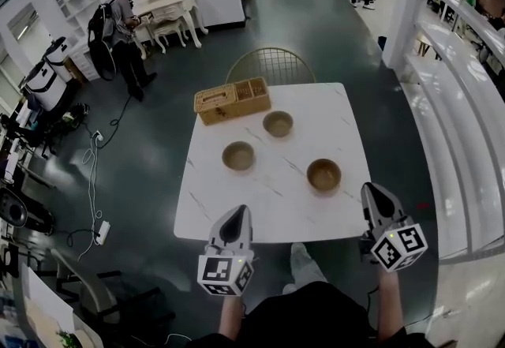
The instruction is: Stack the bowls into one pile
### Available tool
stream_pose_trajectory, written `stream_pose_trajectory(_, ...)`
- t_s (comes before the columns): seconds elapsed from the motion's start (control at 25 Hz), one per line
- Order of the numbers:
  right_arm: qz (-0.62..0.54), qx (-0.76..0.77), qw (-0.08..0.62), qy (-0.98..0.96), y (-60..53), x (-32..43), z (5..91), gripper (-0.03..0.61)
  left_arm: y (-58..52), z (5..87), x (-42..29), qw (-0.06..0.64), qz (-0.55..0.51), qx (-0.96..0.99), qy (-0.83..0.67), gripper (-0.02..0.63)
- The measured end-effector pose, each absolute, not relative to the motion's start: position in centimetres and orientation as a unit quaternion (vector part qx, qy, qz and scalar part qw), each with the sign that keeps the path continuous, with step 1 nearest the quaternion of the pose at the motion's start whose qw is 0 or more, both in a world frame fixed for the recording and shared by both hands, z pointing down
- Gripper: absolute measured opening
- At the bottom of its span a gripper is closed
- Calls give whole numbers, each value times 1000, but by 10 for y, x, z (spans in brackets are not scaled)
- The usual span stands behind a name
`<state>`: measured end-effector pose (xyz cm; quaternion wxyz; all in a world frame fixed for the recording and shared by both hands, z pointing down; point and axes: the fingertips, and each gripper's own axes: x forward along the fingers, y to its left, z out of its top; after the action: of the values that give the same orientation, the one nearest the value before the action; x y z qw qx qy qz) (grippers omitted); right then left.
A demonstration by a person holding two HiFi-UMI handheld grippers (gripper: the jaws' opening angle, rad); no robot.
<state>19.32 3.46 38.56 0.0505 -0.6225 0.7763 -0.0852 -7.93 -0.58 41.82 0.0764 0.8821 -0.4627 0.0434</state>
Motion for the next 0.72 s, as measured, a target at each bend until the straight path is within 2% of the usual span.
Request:
stream_pose_trajectory(0.2, -95, -607, 35, 788, -9, 201, 390, 14, -43, 419, -55, 66, 54, 886, -455, 14)
stream_pose_trajectory(0.72, -124, -573, -3, 810, -89, 215, 415, 14, -109, 446, -21, 107, 67, 890, -438, 14)
